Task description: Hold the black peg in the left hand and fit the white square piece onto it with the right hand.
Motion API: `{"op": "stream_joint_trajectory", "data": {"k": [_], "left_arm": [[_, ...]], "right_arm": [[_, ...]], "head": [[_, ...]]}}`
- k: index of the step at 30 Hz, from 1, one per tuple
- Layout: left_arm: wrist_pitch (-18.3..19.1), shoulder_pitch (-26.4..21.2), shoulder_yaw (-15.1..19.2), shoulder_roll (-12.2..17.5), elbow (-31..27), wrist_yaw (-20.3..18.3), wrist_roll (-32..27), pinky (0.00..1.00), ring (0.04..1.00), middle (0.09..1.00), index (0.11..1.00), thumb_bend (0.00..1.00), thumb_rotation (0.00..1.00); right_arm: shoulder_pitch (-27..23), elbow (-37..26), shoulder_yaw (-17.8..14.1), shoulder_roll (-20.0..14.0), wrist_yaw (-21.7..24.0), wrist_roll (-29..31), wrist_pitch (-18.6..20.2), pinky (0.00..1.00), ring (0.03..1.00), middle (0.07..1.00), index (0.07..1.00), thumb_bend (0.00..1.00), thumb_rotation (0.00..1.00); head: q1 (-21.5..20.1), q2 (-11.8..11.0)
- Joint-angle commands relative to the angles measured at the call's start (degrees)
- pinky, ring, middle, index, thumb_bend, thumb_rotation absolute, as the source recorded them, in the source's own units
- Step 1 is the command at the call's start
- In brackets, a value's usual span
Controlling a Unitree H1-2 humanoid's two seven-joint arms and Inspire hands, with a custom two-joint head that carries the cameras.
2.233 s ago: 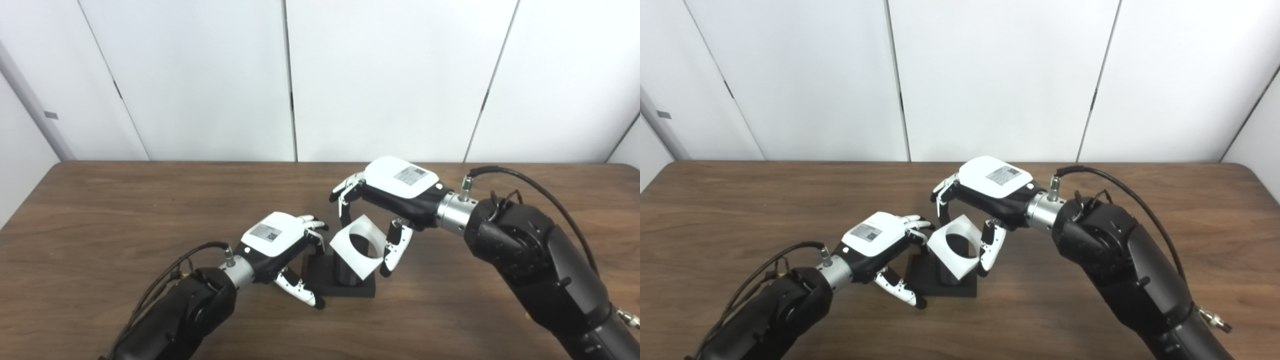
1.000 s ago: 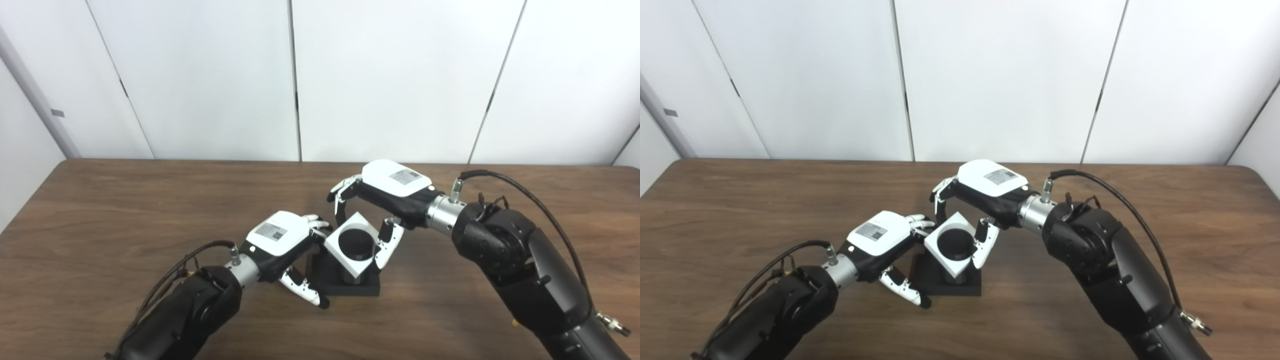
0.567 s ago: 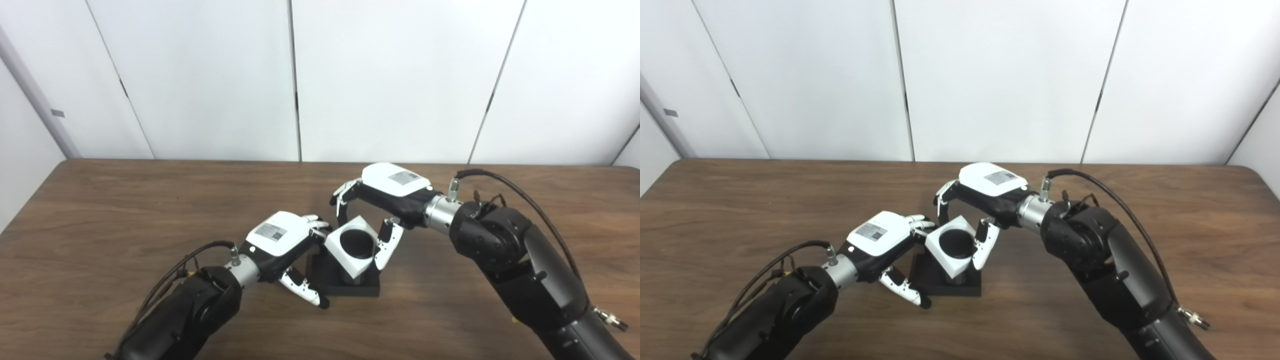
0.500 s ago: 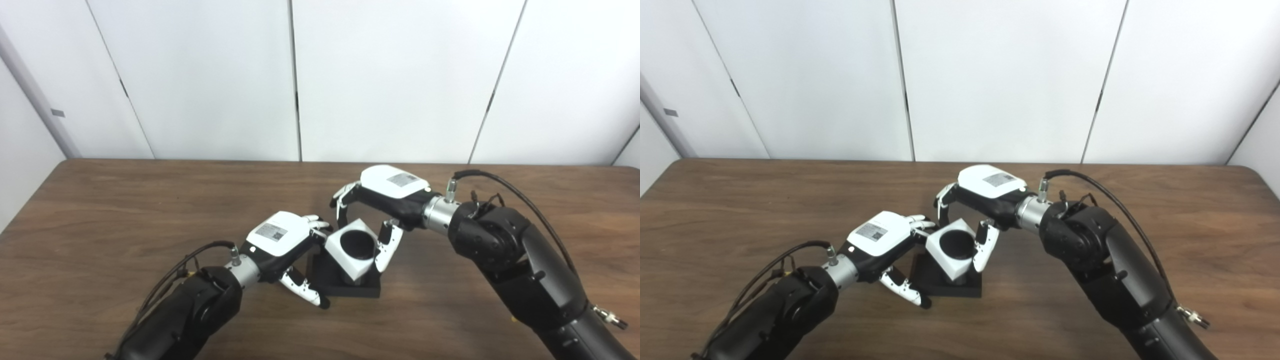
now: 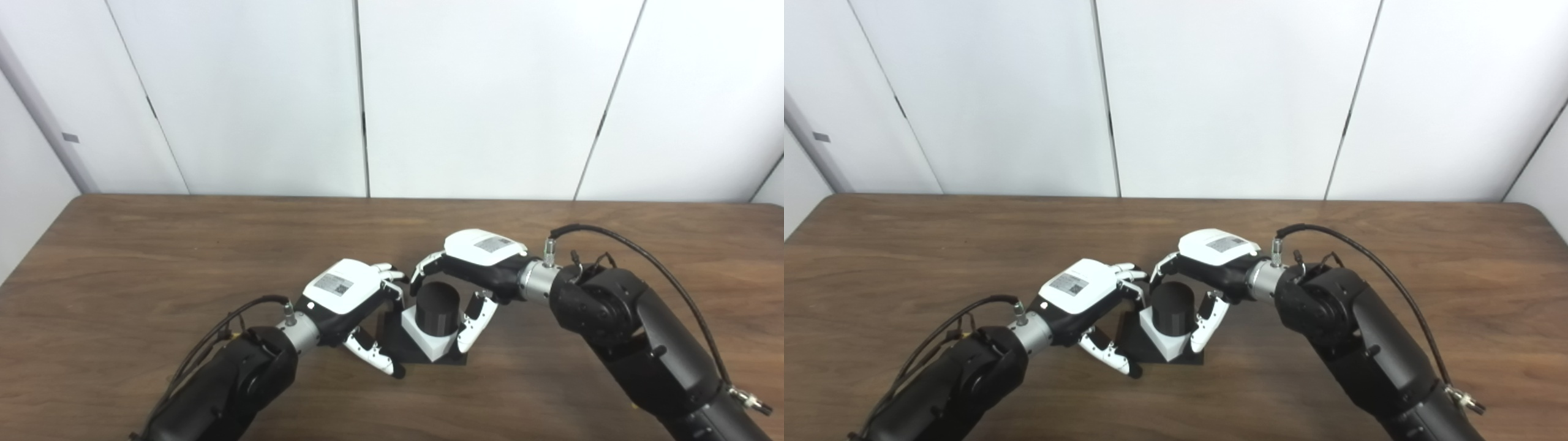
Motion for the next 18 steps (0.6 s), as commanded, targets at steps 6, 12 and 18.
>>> {"op": "stream_joint_trajectory", "data": {"k": [6, 12, 18], "left_arm": [[-0.28, 1.93, -3.14, -0.40, 1.94, -4.20, 2.88, 0.82, 0.916, 0.880, 0.487, 0.52, 0.08], [-0.09, 2.08, -3.02, -0.48, 1.91, -4.27, 2.68, 0.83, 0.920, 0.882, 0.488, 0.52, 0.08], [-0.09, 2.13, -2.92, -0.43, 1.98, -3.95, 2.87, 0.83, 0.919, 0.880, 0.487, 0.52, 0.08]], "right_arm": [[-2.42, -1.29, -1.65, -1.08, -1.38, 0.80, -0.66, 0.73, 0.818, 0.828, 0.700, 0.87, 0.28], [-2.22, -2.40, -4.40, -2.29, -1.63, 1.57, 0.71, 0.72, 0.822, 0.834, 0.721, 0.84, 0.24], [-2.34, -2.74, -8.55, -5.04, -2.23, 3.43, 0.43, 0.71, 0.821, 0.839, 0.745, 0.84, 0.20]], "head": [[-0.18, 0.02], [-0.14, 0.02], [-0.37, 0.01]]}}
